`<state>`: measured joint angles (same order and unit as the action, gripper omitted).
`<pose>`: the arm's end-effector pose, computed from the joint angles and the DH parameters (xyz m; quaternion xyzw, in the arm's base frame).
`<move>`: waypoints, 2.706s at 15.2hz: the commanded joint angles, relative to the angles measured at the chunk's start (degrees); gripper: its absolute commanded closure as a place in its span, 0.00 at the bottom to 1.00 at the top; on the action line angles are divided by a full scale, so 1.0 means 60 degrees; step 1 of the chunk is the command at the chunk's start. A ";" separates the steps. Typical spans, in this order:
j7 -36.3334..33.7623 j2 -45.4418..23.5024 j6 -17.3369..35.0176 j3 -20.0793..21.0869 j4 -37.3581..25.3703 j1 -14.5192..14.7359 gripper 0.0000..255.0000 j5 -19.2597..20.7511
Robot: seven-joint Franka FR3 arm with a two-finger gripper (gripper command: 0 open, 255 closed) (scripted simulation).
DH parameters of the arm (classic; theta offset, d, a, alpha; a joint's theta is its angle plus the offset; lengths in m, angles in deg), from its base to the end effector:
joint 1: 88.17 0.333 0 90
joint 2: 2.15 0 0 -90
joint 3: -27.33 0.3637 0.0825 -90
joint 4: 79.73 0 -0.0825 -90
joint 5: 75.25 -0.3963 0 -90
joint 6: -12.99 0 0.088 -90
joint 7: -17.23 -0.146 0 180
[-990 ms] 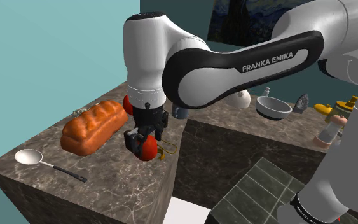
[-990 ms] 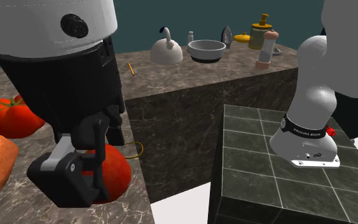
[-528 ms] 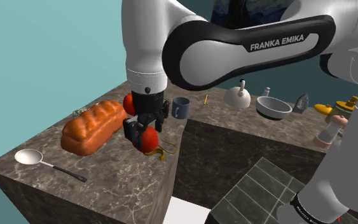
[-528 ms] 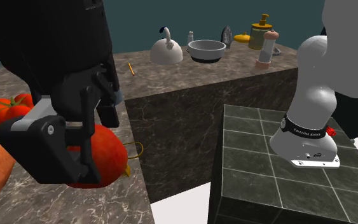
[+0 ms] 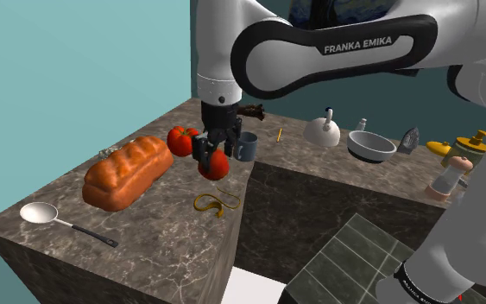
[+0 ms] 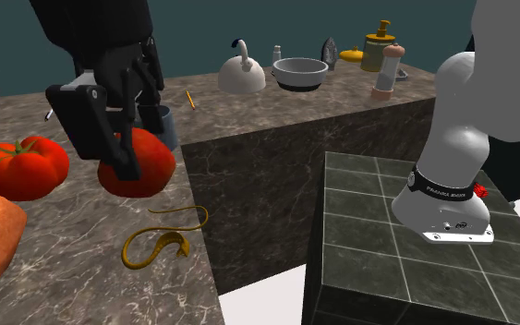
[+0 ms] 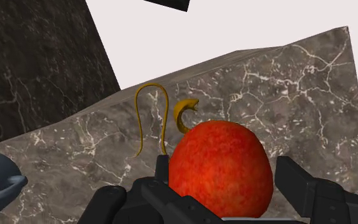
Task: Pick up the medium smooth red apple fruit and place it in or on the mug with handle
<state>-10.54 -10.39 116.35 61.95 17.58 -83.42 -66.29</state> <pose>0.4996 0.3617 0.5199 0.9925 0.1173 0.0146 0.0325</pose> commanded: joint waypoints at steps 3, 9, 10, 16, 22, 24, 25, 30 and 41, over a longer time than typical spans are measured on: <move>0.0954 0.0223 0.0098 -0.0359 0.0186 -0.0564 1.00 -0.0159; 0.2221 0.0090 0.0098 -0.0901 -0.0054 -0.1276 1.00 -0.0153; 0.2420 0.0033 0.0086 -0.0987 -0.0136 -0.1387 1.00 -0.0137; 0.3551 -0.0513 -0.0067 -0.1479 -0.0892 -0.1997 1.00 0.0021; 0.4588 -0.1404 -0.0399 -0.1914 -0.2152 -0.2507 1.00 0.0258; 0.4920 -0.1783 -0.0563 -0.2049 -0.2708 -0.2646 1.00 0.0348; 0.5083 -0.1990 -0.0658 -0.2115 -0.3016 -0.2709 1.00 0.0395; 0.5279 -0.2278 -0.0284 -0.2221 -0.2938 -0.2852 1.00 0.0467; 0.5127 -0.2377 0.1070 -0.2274 -0.1663 -0.2937 1.00 0.0558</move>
<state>20.30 -24.42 122.21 48.35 7.29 -101.05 -63.05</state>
